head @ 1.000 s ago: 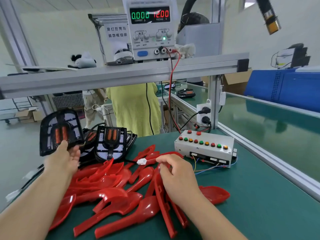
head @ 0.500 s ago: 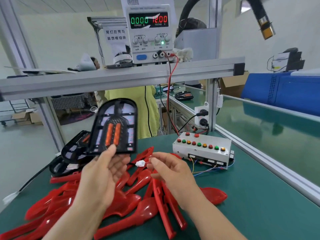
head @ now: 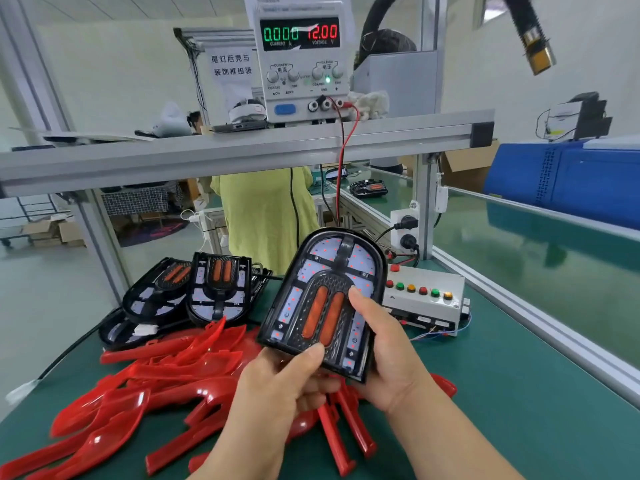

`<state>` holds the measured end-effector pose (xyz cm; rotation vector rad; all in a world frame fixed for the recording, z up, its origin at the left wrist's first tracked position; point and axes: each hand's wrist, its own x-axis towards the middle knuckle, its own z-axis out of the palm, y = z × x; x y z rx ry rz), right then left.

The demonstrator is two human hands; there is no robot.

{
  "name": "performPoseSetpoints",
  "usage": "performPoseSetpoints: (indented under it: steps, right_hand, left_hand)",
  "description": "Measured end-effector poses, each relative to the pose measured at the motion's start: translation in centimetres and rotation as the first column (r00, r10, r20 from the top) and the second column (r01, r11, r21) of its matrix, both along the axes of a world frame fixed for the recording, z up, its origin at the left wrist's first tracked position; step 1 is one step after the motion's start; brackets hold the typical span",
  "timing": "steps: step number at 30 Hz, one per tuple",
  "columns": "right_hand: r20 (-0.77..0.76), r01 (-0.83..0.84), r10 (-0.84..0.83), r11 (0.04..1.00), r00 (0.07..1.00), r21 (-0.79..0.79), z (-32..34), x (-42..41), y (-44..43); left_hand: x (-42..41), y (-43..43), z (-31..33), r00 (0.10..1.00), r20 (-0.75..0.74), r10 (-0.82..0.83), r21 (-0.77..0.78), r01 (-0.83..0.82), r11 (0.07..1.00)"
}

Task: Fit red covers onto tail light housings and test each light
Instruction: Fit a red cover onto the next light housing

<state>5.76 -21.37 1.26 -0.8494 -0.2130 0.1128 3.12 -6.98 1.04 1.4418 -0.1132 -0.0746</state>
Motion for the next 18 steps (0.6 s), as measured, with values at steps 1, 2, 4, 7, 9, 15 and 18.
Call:
performPoseSetpoints:
  steps: [1,2,4,7,9,15,18]
  right_hand:
    - [-0.018,0.019,-0.019,1.0,1.0,0.01,0.0,0.1,-0.3]
    - [-0.033,0.036,-0.036,0.999,0.999,0.015,0.0,0.2,-0.6]
    - [-0.056,0.043,-0.041,0.998,0.998,0.039,0.2,0.2,-1.5]
    - [-0.046,-0.031,0.033,0.998,0.998,0.046,0.5,-0.1,-2.7]
    - [-0.039,-0.089,0.09,0.996,0.995,0.021,0.6,-0.5,-2.9]
    - [-0.079,-0.288,0.277,0.927,0.958,-0.242,0.2,-1.1,-1.6]
    - [-0.094,-0.355,0.347,0.854,0.933,-0.38,0.4,-1.6,-1.0]
  left_hand:
    - [0.1,0.1,-0.1,1.0,-0.011,-0.024,0.029,0.024,0.999]
    - [0.2,0.2,-0.2,0.998,-0.029,-0.061,0.052,0.063,0.997]
    - [0.6,0.9,0.2,0.984,-0.105,-0.145,0.047,0.151,0.987]
    - [1.8,2.5,0.8,0.948,-0.246,-0.202,-0.064,0.192,0.979]
    - [2.2,3.3,1.2,0.942,-0.26,-0.211,-0.088,0.194,0.977]
    - [2.6,4.2,3.1,0.96,-0.211,-0.184,-0.233,0.133,0.963]
    - [3.3,5.5,3.9,0.979,-0.177,-0.107,-0.296,0.051,0.954]
